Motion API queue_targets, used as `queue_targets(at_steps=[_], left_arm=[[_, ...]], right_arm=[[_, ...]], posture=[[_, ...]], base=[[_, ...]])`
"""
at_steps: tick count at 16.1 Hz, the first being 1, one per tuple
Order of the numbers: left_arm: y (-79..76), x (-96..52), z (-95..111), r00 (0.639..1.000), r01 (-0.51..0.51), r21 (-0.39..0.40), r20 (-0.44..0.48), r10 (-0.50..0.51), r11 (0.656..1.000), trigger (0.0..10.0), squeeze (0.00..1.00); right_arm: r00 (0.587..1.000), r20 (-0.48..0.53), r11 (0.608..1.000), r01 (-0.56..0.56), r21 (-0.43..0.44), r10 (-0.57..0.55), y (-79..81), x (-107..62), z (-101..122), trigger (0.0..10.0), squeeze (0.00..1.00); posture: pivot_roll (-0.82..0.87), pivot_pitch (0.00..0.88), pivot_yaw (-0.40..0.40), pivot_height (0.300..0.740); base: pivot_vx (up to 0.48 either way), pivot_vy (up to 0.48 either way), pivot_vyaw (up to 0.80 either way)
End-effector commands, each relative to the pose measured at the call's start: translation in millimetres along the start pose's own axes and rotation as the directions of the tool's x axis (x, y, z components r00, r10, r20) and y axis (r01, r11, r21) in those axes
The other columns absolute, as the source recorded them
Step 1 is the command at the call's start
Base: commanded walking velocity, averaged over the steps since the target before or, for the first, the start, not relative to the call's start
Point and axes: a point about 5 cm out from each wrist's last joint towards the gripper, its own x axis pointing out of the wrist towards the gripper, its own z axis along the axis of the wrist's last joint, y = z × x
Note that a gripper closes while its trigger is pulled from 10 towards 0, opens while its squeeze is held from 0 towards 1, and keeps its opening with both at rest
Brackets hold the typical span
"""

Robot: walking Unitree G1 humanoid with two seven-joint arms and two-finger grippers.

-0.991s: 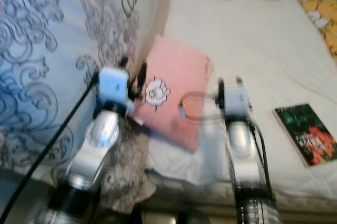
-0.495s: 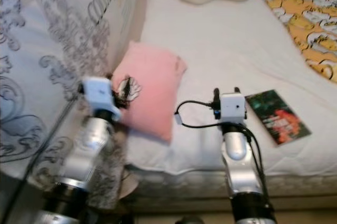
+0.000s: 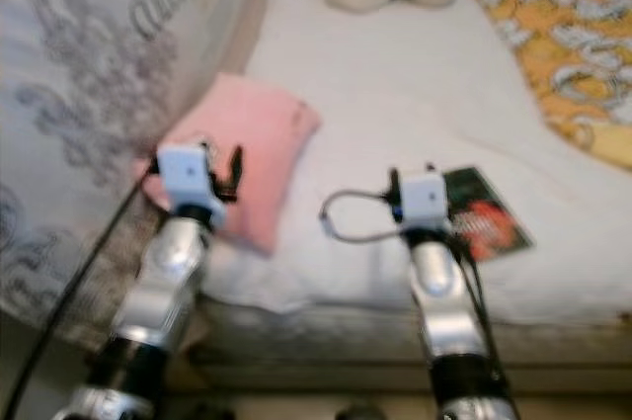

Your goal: Clean up the room

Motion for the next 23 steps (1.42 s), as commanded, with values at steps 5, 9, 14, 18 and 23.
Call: queue_targets(at_steps=[5,9,14,18,23], left_arm=[[61.0,-19.0,-19,0.964,-0.252,0.050,-0.078,0.256,0.966,10.0,0.00],[37.7,-11.1,-11,0.992,-0.117,0.111,-0.037,0.122,0.987,10.0,1.00],[34.2,-9.3,-12,0.994,-0.100,0.099,-0.044,0.104,0.990,10.0,1.00],[30.3,-7.6,-15,0.994,-0.091,0.089,-0.050,0.096,0.992,10.0,1.00],[26.9,-5.8,-15,0.997,-0.067,0.089,-0.039,0.071,0.994,10.0,1.00]], right_arm=[[1.000,0.002,0.998,0.008,0.066,-0.008,-6.6,-15.7,-5,10.0,1.00],[0.997,-0.070,0.993,0.040,0.108,-0.032,-12.4,-22.8,-19,10.0,1.00],[0.998,-0.061,0.994,0.031,0.100,-0.025,-13.6,-16.6,-16,10.0,1.00],[0.997,-0.075,0.995,0.005,0.100,0.003,-8.5,-18.5,-20,10.0,1.00],[0.998,-0.012,0.993,-0.053,0.104,0.055,-1.5,-18.7,-12,10.0,1.00]], posture=[[-0.16,0.000,0.044,0.740],[-0.15,0.000,0.045,0.740],[-0.16,0.000,0.056,0.740],[-0.17,0.000,0.053,0.740],[-0.17,0.000,0.054,0.740]], base=[[0.000,-0.439,0.00],[0.000,-0.449,0.00],[0.000,-0.450,0.00],[0.000,-0.450,0.00],[0.000,-0.448,0.00]])
